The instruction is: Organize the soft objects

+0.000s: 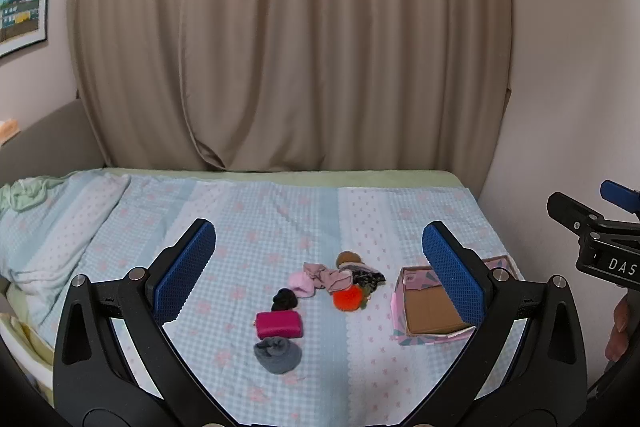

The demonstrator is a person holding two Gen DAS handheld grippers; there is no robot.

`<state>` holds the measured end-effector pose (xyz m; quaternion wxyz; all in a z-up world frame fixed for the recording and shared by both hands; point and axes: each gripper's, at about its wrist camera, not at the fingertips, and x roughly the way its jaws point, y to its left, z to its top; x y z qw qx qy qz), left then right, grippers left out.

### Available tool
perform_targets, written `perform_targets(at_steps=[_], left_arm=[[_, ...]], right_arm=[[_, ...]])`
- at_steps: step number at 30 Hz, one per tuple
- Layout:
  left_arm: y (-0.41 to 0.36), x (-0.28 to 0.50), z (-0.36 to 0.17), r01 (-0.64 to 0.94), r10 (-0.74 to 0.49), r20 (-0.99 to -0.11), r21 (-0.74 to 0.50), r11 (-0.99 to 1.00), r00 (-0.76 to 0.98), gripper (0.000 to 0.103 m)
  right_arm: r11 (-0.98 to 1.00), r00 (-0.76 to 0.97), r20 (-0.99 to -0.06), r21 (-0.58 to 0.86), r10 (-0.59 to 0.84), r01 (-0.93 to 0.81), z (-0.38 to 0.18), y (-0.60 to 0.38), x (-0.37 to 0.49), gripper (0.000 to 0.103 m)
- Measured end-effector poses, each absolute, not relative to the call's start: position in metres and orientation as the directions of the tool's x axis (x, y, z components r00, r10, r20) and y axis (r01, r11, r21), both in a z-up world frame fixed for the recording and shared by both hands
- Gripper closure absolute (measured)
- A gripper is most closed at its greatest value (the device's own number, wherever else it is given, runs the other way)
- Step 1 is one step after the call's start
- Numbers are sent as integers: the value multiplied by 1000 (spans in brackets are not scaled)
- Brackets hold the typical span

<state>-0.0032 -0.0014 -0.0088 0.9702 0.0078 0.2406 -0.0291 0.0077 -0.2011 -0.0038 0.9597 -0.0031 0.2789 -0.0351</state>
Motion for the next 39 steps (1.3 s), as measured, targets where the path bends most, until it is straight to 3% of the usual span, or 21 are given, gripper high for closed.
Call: perform_targets(at_steps=[39], left_arm=[[5,-7,-12,57,-56,-453,-13,998,890,1]], right_arm=[[998,844,-533,-25,-62,58,-6,-197,7,0]])
